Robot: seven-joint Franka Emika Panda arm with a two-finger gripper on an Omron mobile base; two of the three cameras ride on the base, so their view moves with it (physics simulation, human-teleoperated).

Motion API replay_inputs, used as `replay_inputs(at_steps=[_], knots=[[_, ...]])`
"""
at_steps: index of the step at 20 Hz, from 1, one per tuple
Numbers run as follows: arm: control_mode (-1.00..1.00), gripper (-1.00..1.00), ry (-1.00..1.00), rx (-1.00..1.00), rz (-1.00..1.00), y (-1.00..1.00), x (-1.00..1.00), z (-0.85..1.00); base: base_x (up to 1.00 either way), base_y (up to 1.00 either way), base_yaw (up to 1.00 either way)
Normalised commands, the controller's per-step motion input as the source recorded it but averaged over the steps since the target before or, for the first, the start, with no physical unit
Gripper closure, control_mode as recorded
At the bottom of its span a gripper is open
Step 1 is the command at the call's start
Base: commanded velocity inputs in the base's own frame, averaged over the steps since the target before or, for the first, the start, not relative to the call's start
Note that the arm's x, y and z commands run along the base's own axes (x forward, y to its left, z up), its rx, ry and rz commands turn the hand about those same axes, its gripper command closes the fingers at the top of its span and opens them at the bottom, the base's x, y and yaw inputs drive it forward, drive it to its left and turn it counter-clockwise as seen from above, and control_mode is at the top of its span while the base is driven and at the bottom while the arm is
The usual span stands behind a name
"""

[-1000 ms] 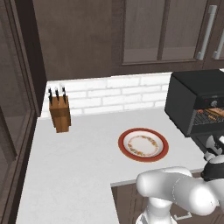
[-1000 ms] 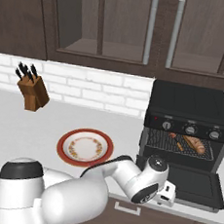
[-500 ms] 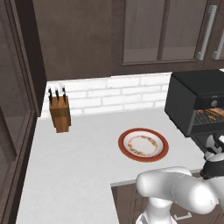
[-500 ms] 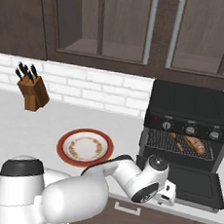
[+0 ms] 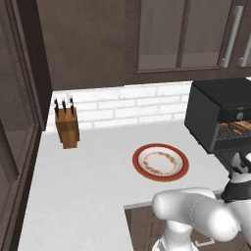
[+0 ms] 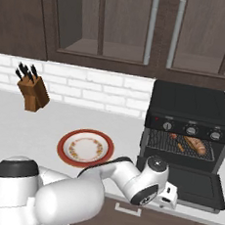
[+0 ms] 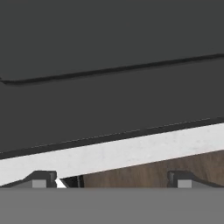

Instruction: Pick up the kebab skewer and baguette bread, and place them inside the toaster oven. Close the toaster oven door and start by setting the timer.

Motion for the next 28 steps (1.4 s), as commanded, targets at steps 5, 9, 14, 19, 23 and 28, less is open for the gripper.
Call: replay_inputs(at_steps=[5,9,14,19,23,28], knots=[[-1.0,-1.0,-0.01,-0.03,0.0,0.01,-0.02,0.0,0.0,0.0,0.0],[-1.0,-1.0,-0.03,-0.01,0.0,0.04,0.12,-0.12,0.0,0.0,0.0],[-1.0,-1.0,0.0,0.0,0.0,0.0,0.0,-0.24,0.0,0.0,0.0],[-1.0,-1.0,-0.02,0.0,0.0,0.0,0.21,-0.07,0.0,0.0,0.0],[-1.0,-1.0,-0.05,0.0,0.0,0.0,0.28,-0.01,0.0,0.0,0.0],[-1.0,-1.0,-0.1,0.0,0.0,0.0,0.29,0.0,0.0,0.0,0.0]])
